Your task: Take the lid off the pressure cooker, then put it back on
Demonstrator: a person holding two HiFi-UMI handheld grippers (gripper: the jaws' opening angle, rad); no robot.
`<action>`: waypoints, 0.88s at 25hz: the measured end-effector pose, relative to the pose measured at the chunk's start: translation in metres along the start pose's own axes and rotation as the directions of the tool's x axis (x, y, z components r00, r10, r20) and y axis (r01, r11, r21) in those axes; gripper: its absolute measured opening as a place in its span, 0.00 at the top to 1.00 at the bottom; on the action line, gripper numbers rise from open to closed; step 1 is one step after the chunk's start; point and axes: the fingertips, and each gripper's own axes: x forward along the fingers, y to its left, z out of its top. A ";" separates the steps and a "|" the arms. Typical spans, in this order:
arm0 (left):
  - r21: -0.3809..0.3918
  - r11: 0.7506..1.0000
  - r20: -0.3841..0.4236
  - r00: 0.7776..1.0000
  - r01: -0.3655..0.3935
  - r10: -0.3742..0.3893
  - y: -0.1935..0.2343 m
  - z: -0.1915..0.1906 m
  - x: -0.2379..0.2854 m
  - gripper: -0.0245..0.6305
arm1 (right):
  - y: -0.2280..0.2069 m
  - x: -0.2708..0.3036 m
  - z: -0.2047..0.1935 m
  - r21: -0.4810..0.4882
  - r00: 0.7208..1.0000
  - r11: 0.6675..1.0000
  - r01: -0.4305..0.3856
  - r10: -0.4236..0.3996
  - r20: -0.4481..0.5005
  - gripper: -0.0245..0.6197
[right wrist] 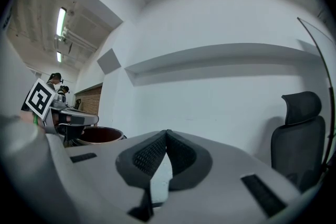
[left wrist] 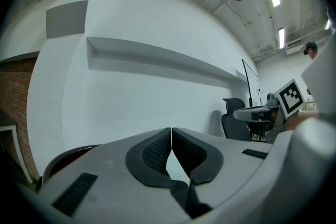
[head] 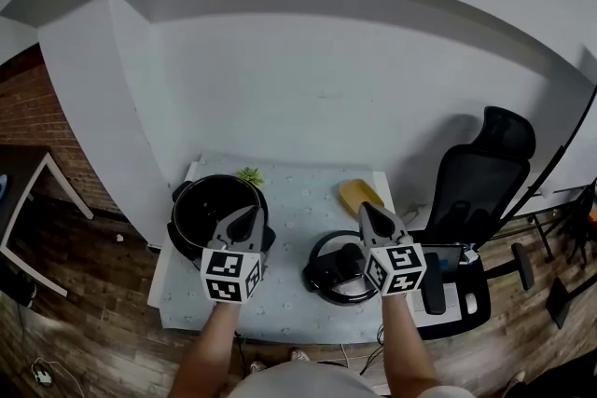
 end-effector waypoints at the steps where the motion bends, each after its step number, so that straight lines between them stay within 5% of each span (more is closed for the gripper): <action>1: 0.000 1.000 -0.003 1.000 0.002 -0.002 -0.001 -0.001 0.000 0.94 | -0.001 0.000 0.000 0.001 1.000 1.000 0.001 -0.001 0.000 0.96; 9: 0.000 1.000 -0.013 1.000 0.023 -0.023 -0.009 -0.005 0.003 0.94 | 0.002 -0.001 -0.001 -0.010 1.000 1.000 -0.021 0.021 0.002 0.95; 12: 0.001 1.000 -0.017 0.999 0.029 -0.029 -0.013 -0.006 0.003 0.94 | 0.003 0.000 -0.006 -0.004 0.999 0.999 -0.041 0.041 -0.010 0.66; 16: 0.000 0.999 -0.021 0.999 0.033 -0.033 -0.013 -0.008 0.003 0.94 | 0.005 0.004 -0.013 -0.011 0.998 0.999 -0.048 0.048 -0.039 0.46; 22: -0.004 0.999 -0.031 0.999 0.033 -0.033 -0.014 -0.011 0.002 0.94 | 0.002 0.013 -0.043 -0.016 0.990 0.999 -0.044 0.042 -0.137 0.41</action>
